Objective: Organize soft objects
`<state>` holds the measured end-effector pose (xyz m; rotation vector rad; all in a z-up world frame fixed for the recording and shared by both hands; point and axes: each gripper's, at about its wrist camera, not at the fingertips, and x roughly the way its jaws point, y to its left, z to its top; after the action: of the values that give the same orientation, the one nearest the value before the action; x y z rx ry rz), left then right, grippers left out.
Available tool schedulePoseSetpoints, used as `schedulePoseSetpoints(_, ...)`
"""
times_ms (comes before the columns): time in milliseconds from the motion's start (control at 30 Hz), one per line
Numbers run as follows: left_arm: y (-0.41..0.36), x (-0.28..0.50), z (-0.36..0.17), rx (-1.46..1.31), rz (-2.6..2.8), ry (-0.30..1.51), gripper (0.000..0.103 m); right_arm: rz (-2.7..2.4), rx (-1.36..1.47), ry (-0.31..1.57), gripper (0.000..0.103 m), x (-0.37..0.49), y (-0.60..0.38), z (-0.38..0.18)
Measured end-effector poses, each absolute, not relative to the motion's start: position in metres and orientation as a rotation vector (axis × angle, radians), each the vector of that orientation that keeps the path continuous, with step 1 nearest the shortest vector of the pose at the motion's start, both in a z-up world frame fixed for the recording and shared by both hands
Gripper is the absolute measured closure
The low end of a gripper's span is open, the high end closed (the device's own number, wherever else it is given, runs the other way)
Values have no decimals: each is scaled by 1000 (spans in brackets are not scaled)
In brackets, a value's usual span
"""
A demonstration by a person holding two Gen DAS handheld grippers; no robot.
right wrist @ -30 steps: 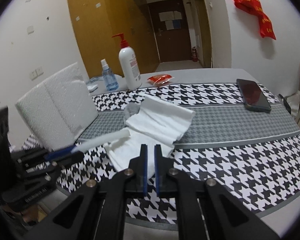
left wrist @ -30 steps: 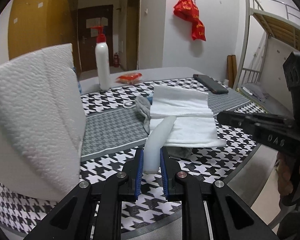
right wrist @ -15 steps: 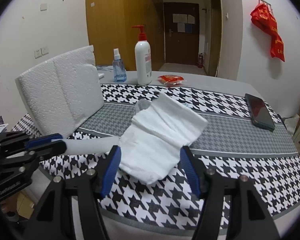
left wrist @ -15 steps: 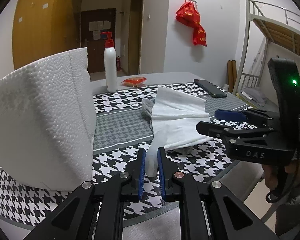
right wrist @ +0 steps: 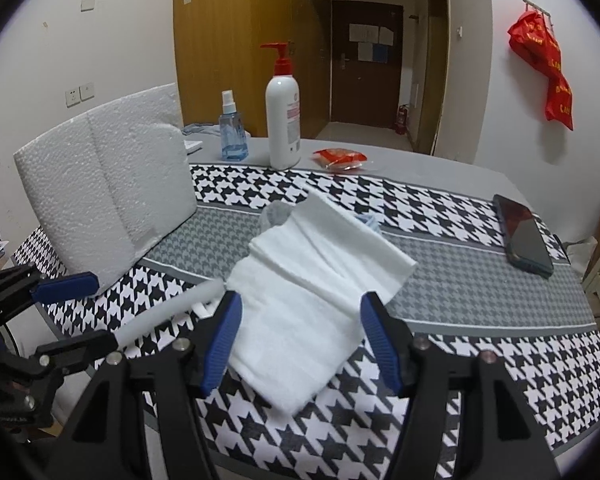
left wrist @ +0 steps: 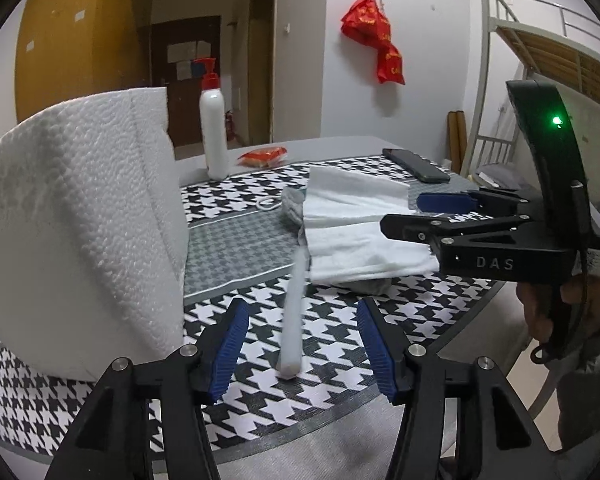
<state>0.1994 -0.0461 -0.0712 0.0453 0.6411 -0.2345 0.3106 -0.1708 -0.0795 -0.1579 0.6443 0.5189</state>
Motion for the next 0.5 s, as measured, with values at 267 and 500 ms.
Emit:
schedulePoseSetpoints(267, -56, 222, -82, 52, -272, 716, 44, 523, -181, 648, 37, 325, -173, -80)
schedulePoseSetpoints(500, -56, 237, -93, 37, -264, 778, 44, 574, -197, 685, 37, 334, -169, -90)
